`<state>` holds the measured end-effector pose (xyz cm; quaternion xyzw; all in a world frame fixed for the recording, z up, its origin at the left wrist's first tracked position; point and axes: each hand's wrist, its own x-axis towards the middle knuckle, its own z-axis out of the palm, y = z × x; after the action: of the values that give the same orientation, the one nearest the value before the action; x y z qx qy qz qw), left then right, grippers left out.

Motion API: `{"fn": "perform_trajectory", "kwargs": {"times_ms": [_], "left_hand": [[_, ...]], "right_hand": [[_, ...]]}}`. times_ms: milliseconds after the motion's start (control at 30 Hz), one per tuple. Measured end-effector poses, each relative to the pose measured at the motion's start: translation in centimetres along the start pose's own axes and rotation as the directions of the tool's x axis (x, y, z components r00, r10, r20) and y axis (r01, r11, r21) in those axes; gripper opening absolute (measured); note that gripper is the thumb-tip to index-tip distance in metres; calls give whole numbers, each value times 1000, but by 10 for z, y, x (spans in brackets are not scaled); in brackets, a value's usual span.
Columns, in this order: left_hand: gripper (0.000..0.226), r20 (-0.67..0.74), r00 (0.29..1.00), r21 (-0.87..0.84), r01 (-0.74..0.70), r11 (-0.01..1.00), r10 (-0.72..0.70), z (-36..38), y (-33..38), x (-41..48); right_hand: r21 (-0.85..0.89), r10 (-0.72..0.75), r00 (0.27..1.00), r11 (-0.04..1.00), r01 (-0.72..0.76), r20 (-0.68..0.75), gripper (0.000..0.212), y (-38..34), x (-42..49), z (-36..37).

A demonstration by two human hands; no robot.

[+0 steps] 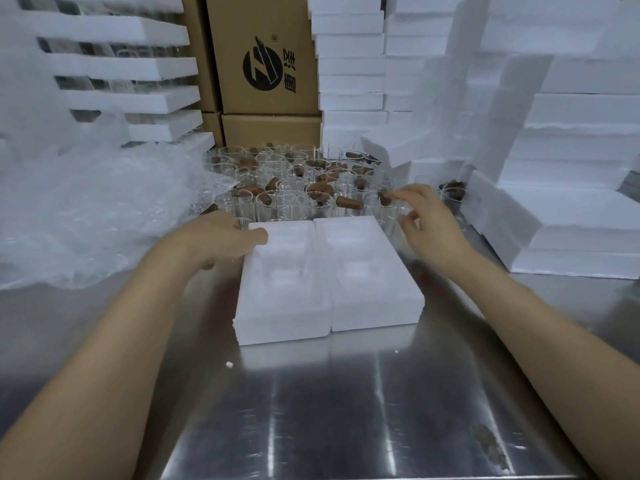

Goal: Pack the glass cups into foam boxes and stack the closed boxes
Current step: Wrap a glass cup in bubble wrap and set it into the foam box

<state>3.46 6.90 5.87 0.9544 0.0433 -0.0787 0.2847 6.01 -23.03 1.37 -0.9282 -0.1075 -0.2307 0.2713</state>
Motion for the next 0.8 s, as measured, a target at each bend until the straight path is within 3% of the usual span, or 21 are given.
{"fn": "perform_trajectory", "kwargs": {"times_ms": [133,333,433,500,567,633,733,800], "left_hand": [[35,18,1000,58,-15,998,14,7,6,-6],[39,-146,988,150,-26,988,49,19,14,-6],[49,-171,983,195,-28,980,62,23,13,-2],[45,-311,942,192,-67,979,126,25,12,0],[35,-515,828,78,-212,974,222,25,12,4],[25,-590,745,23,-369,929,310,26,16,6],[30,-546,708,59,-502,863,449,34,21,6],[41,-513,730,-100,-573,813,452,38,26,3]], "right_hand": [[-160,-2,996,987,16,88,41,16,3,9],[-73,-57,998,996,58,19,8,13,7,14],[-29,-39,999,999,37,-38,8,14,7,7],[5,-31,995,999,31,-93,7,12,8,1],[74,-42,986,996,54,-163,7,4,8,-6],[161,-48,968,983,90,-246,8,-10,7,-14],[460,-25,960,874,156,-277,16,-44,2,-26],[619,-54,980,768,163,-190,19,-63,-3,-29]]}}
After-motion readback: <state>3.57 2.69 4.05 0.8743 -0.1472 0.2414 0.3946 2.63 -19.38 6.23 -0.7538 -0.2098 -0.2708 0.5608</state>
